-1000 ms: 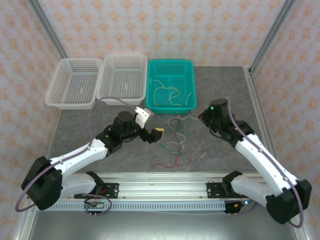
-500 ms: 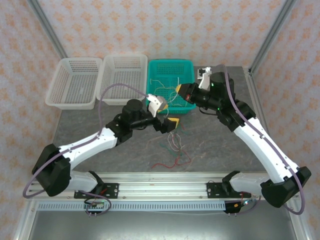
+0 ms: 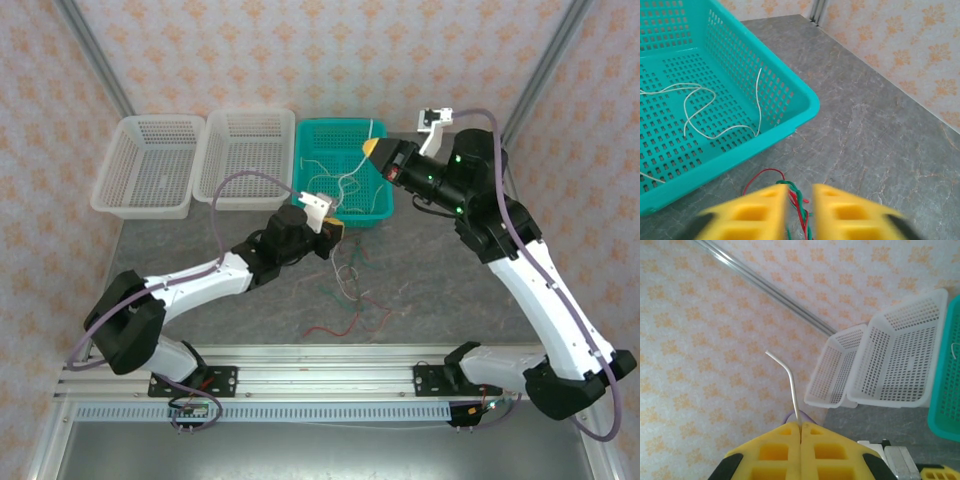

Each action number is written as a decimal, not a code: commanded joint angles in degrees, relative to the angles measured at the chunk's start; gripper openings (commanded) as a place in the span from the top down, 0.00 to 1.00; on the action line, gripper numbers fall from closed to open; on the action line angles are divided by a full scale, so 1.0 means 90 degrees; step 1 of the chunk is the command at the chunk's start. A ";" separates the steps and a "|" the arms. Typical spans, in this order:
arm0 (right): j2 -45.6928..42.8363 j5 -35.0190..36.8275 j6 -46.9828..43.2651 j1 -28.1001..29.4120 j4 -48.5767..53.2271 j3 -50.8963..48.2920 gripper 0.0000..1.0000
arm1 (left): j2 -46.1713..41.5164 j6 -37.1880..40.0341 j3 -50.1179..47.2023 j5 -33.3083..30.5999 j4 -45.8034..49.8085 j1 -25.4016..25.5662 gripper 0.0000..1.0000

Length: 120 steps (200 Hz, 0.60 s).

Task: Untangle the cables
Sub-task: Place the cable into the container.

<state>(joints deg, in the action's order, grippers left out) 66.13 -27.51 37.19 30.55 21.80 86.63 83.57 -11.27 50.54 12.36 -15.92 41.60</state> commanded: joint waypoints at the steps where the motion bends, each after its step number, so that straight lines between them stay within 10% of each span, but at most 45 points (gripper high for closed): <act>1: -0.0141 0.0596 -0.0271 -0.0052 0.0575 0.0034 1.00 | -0.0561 -0.0134 0.0132 -0.0042 0.0216 0.0000 1.00; 83: -0.0544 0.2322 -0.0763 -0.0063 0.1266 -0.2350 0.31 | -0.1429 0.1263 0.2578 -0.0251 0.2639 0.0005 1.00; 120: -0.1324 0.2675 0.0011 -0.0178 0.0995 -0.3346 0.27 | -0.0484 0.1870 0.3734 -0.0658 0.2421 -0.0139 1.00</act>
<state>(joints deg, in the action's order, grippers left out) 60.69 -8.08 32.53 29.80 33.15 60.05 73.17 -0.19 79.00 10.11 3.05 41.52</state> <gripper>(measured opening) 0.730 0.055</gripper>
